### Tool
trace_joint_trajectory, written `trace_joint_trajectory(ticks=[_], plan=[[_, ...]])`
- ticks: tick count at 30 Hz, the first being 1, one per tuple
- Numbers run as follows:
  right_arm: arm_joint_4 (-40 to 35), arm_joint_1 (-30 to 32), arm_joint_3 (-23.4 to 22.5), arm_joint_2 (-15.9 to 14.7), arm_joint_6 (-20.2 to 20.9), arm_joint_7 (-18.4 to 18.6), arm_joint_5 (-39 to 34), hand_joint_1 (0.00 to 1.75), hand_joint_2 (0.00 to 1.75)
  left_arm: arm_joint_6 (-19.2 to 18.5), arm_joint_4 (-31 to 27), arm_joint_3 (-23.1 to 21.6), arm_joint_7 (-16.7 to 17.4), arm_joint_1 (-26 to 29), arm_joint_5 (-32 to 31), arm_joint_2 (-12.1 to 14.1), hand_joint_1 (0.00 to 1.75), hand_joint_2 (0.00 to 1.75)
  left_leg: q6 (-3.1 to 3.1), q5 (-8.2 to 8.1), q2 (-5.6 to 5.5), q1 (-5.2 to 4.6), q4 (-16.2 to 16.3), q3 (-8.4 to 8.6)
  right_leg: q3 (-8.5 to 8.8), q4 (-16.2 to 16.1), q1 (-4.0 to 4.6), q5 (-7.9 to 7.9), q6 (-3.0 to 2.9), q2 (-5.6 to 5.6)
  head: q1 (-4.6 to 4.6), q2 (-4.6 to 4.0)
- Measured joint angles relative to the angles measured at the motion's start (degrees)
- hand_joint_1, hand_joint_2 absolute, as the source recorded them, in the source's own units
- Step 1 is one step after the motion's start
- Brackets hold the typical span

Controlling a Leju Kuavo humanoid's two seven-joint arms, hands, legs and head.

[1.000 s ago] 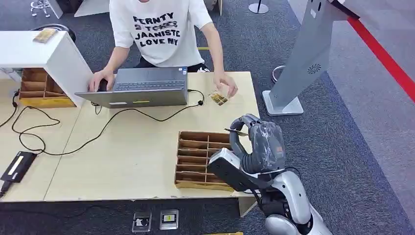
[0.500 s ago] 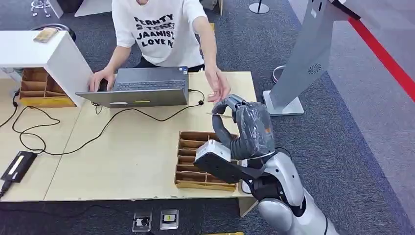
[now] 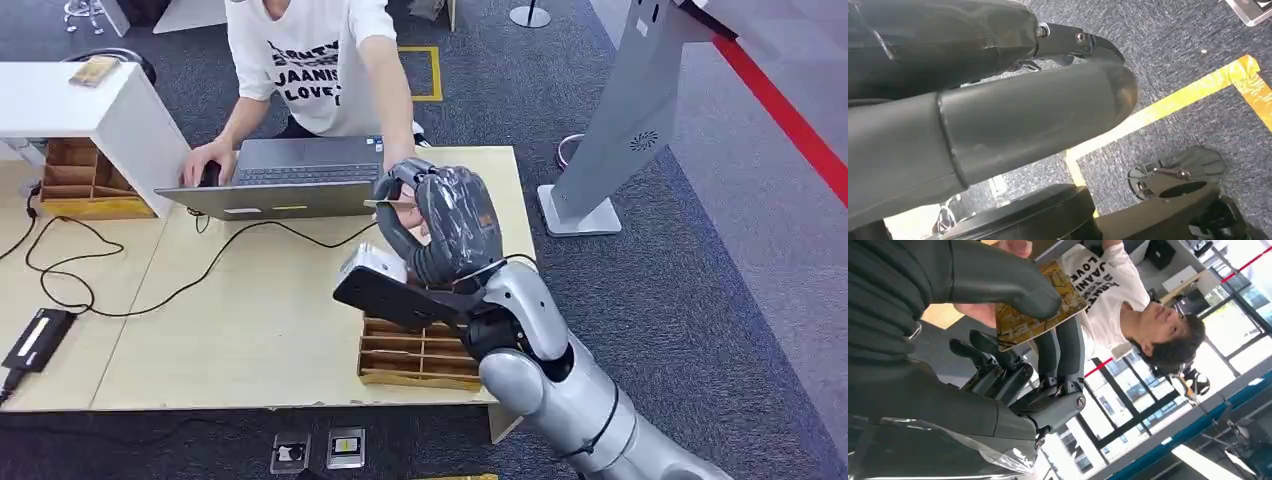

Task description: Pass the card to the sensor for recognition and then transmit it.

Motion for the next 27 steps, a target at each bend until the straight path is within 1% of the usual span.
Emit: trace_joint_trajectory(ticks=[2, 6, 9, 16, 22, 27], plan=[[2.32, -1.81, 0.42, 1.01, -0.31, -0.72, -0.48, 1.75, 1.75, 0.07, 0.00, -0.02, 0.00, -0.01, 0.02, 0.02, 0.00, 0.00, 0.00, 0.00, 0.01, 0.00, 0.00, 0.01, -0.01, 0.00, 0.00, 0.00, 0.00, 0.03, 0.00, 0.00], [8.59, -5.21, 1.22, 3.43, -2.28, -1.92, -0.70, 1.75, 1.75, 0.15, 0.00, -0.09, 0.02, -0.02, -0.02, 0.00, 0.00, 0.00, 0.00, 0.01, 0.00, 0.00, 0.00, 0.02, -0.01, 0.00, 0.01, 0.00, 0.00, 0.00, 0.00, 0.00], [12.69, -7.17, 1.90, 4.67, -5.72, -2.42, 0.94, 1.75, 1.75, 0.24, 0.00, -0.09, 0.35, -0.04, -0.09, 0.00, 0.00, 0.00, 0.00, 0.01, 0.00, 0.00, 0.00, 0.01, -0.02, 0.01, 0.01, 0.00, 0.00, 0.02, -0.07, 0.00], [21.83, -10.00, 3.06, 6.97, -10.60, -3.54, 2.93, 1.75, 1.75, 0.41, 0.00, -0.11, 0.61, -0.11, -0.15, -0.02, 0.00, 0.00, 0.00, 0.01, 0.00, 0.00, 0.00, 0.02, -0.02, 0.00, 0.00, 0.00, 0.00, 0.02, -0.02, 0.00], [26.99, -10.53, 3.06, 7.52, -13.18, -3.67, 4.07, 1.75, 1.75, 0.39, 0.00, -0.11, 0.63, -0.30, -0.61, -0.18, 0.00, 0.00, 0.00, 0.01, 0.00, 0.00, 0.00, 0.03, -0.02, 0.00, 0.00, 0.00, 0.00, 0.01, 0.00, 0.00], [29.79, -10.44, 2.99, 7.43, -13.33, -2.53, 5.95, 1.75, 1.75, -0.09, 0.00, -0.24, 1.09, -0.68, -1.16, -0.20, 0.00, 0.00, 0.00, 0.01, 0.01, 0.00, 0.01, 0.04, -0.04, 0.00, 0.00, 0.00, 0.00, 0.04, -0.02, 0.00]])
